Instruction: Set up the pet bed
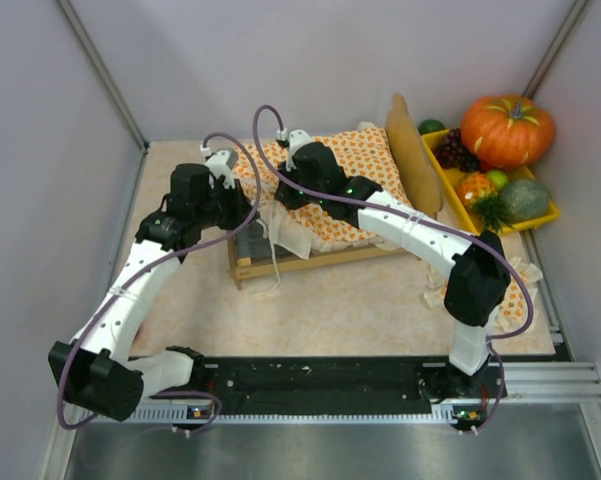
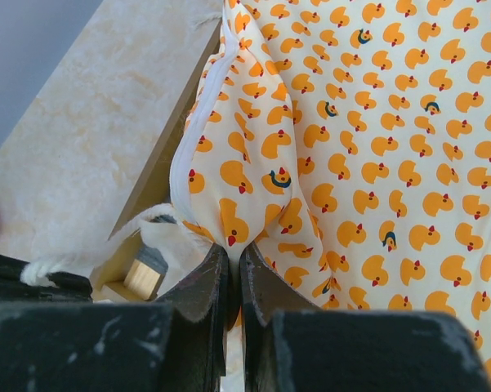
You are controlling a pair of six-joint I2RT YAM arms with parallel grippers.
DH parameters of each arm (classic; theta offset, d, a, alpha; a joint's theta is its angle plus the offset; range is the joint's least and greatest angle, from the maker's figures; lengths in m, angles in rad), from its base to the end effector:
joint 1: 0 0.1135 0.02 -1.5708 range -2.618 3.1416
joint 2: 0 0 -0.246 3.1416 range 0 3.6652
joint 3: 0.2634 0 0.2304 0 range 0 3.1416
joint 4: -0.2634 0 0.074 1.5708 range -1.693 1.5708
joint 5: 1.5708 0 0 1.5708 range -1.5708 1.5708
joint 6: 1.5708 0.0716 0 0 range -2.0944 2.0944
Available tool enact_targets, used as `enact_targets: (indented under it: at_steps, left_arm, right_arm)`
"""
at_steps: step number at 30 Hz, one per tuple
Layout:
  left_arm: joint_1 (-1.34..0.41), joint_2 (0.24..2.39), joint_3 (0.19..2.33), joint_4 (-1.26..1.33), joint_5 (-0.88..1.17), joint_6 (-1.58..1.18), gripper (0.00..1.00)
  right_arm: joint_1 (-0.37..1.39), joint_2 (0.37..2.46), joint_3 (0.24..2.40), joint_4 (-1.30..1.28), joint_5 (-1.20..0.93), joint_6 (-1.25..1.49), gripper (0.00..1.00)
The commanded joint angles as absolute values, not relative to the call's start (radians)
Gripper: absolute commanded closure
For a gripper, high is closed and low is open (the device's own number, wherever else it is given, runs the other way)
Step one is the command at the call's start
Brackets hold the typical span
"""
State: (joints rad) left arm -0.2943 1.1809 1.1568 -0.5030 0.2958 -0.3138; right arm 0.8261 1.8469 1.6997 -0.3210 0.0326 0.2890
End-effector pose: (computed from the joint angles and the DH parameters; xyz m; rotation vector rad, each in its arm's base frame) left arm 0.2557 -0.0993 0.3240 0.1623 2.1389 -0.6717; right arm 0.3039 0.3262 0.3112 -0.5380 2.0345 0.6555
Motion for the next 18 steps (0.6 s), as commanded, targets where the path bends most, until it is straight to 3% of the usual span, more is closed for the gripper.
enact_targets:
  at_steps: [1, 18]
  left_arm:
    - [-0.295, 1.198, 1.147, -0.646, 0.336, -0.255, 1.00]
    - [-0.295, 1.333, 1.077, -0.577, 0.321, -0.279, 1.00]
  right_arm:
    - [0.819, 1.784, 1.700, -0.278, 0.049, 0.287, 1.00]
    - [0.819, 1.789, 1.698, -0.278, 0.048, 0.287, 1.00]
